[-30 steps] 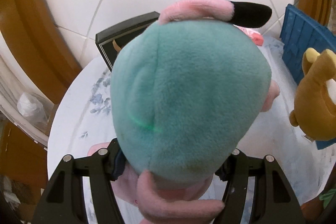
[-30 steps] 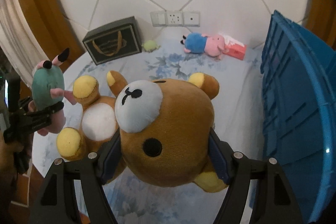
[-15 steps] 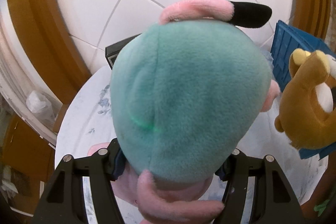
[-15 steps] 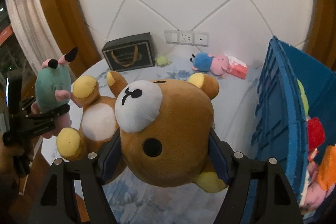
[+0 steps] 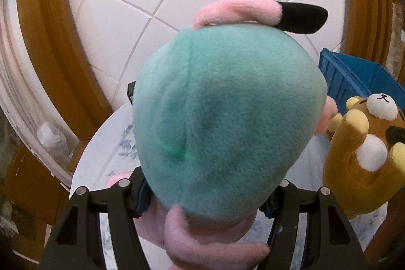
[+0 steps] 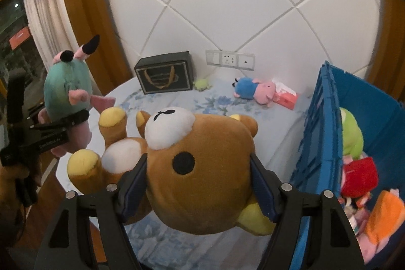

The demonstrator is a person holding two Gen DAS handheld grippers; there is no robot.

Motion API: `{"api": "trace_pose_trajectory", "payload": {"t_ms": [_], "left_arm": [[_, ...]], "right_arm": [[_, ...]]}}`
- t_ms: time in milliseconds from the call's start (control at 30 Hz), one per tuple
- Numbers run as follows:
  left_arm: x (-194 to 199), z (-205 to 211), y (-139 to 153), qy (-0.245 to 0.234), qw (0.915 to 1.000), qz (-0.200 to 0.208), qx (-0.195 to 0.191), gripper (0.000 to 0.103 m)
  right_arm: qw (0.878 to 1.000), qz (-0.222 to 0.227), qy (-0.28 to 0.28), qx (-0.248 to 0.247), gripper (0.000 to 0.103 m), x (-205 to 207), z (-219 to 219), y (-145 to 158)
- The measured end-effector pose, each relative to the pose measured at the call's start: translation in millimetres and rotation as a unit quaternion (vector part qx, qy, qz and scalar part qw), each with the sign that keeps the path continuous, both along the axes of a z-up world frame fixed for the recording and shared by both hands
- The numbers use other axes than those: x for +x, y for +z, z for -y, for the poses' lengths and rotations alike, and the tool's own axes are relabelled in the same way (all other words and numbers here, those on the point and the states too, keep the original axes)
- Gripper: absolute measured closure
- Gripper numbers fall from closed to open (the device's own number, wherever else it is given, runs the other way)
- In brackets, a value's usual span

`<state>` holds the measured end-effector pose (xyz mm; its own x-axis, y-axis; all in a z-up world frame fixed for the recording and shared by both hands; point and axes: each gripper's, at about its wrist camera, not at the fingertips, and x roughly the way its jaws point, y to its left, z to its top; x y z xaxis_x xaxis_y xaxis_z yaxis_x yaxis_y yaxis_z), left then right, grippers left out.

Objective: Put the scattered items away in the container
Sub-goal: 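Lift the pig with left tool while right tool lifts the bear toward crate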

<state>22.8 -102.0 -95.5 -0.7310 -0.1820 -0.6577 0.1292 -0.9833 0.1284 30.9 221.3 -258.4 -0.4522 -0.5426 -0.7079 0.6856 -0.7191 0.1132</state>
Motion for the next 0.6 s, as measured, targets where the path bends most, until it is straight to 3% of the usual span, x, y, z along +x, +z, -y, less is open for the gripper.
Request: {"api": "trace_pose_trajectory", "payload": {"t_ms": [600], "left_arm": [[-24.3, -67.0, 33.8, -0.050, 0.9981, -0.032, -0.015, 0.039]], "right_arm": [[0.998, -0.029, -0.043, -0.031, 0.030, -12.1, -75.2, 31.1]]}}
